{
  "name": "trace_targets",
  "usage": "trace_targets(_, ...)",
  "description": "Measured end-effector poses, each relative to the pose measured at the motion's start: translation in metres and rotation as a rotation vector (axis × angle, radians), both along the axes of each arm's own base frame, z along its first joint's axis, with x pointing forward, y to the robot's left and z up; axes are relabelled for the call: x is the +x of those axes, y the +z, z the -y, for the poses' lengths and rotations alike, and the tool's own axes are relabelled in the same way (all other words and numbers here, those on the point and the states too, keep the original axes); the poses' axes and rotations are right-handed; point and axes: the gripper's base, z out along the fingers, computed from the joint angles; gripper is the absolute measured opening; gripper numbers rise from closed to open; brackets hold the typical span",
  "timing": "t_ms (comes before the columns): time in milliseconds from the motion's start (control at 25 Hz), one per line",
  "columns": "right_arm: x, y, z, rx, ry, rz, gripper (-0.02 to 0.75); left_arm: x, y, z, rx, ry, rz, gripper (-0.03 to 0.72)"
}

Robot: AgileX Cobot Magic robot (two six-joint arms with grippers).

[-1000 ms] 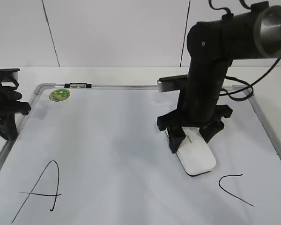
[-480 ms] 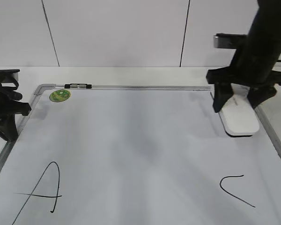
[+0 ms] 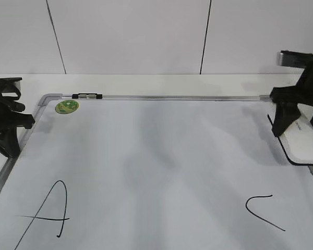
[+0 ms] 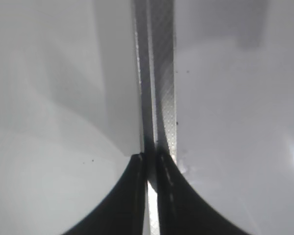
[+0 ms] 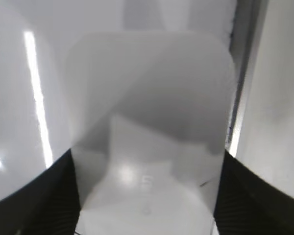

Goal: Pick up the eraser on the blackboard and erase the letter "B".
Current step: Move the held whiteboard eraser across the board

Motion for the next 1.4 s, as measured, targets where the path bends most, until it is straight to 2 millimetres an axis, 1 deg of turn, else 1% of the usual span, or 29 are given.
trace_targets(120,-0.007,-0.01,0.003,-0.024,0.01,-0.04,0.535,0.0,0.0,0.0,-0.001,0.001,-0.002,0.022)
trace_targets(240,-0.009,-0.015,0.003,-0.028,0.009,-0.046,0.535,0.0,0.0,0.0,-0.003,0.002,-0.003,0.022)
trace_targets(440,-0.007,-0.016,0.006,-0.063,0.022,-0.018,0.535,0.0,0.0,0.0,-0.003,0.002,-0.003,0.021)
trace_targets(840,-0.004,-0.016,0.008,-0.076,0.024,0.012,0.534,0.0,0.0,0.0,-0.004,0.002,-0.003,0.021)
trace_targets(920,-0.003,-0.02,0.008,-0.076,0.024,0.004,0.534,0.0,0.0,0.0,-0.004,0.002,-0.003,0.021)
trace_targets(1040,0.0,-0.034,0.007,-0.077,0.021,-0.028,0.534,0.0,0.0,0.0,-0.004,0.002,-0.003,0.021)
trace_targets(1120,0.001,-0.038,0.007,-0.077,0.02,-0.037,0.534,0.0,0.0,0.0,-0.004,0.002,-0.003,0.021)
trace_targets(1400,0.002,-0.038,0.01,-0.103,0.028,-0.034,0.534,0.0,0.0,0.0,-0.004,0.002,-0.003,0.021)
